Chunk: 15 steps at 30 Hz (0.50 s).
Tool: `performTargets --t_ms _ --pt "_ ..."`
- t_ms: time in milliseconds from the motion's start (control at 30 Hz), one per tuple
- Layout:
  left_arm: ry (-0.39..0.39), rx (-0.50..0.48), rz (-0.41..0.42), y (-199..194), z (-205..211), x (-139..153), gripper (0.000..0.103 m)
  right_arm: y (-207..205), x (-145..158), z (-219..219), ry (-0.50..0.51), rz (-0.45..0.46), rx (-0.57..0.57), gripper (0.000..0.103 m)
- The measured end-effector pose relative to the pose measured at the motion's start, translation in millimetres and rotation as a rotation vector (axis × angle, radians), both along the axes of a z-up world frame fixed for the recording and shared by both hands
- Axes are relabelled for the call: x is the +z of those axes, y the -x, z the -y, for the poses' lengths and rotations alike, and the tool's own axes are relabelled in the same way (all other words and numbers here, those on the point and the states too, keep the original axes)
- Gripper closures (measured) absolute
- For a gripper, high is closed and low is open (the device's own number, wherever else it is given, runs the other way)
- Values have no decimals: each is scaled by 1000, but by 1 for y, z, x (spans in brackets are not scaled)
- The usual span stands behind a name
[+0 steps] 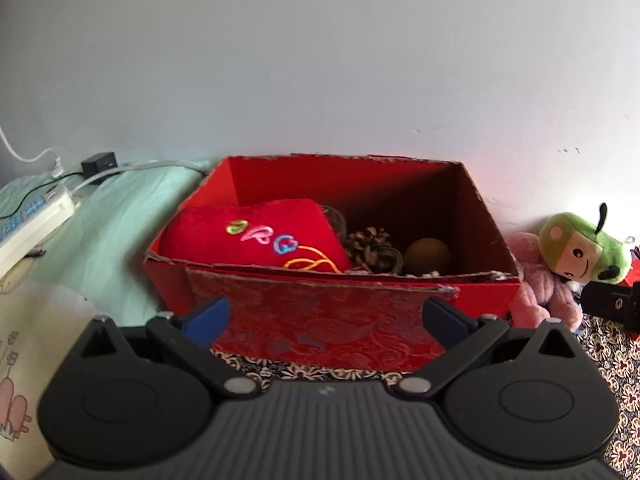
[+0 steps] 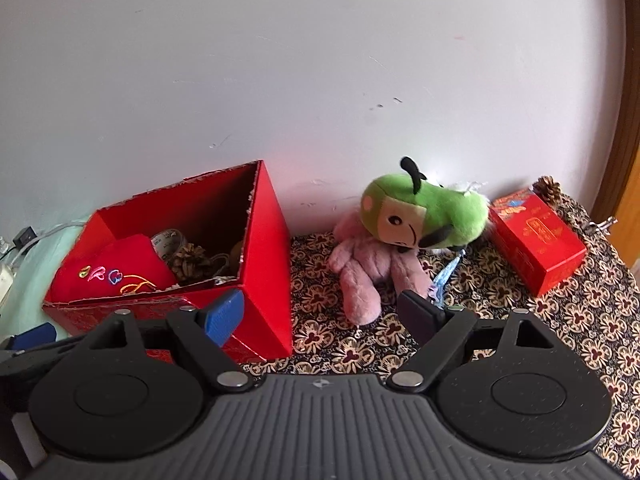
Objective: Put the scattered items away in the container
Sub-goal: 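Move the right tool past the red box toward the plush toys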
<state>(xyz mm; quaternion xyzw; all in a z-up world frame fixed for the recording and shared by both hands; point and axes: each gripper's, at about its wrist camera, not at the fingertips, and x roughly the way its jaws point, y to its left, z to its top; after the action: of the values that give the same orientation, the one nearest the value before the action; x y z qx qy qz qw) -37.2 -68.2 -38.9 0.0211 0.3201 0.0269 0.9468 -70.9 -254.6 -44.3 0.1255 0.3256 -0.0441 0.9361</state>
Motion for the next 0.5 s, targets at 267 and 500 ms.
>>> performTargets --t_ms 267,500 --pt "-1 -25 -23 4 16 -8 1 7 -3 11 21 1 -29 17" --pt "-10 -74 -25 11 36 -14 1 11 -6 23 21 0 -54 17"
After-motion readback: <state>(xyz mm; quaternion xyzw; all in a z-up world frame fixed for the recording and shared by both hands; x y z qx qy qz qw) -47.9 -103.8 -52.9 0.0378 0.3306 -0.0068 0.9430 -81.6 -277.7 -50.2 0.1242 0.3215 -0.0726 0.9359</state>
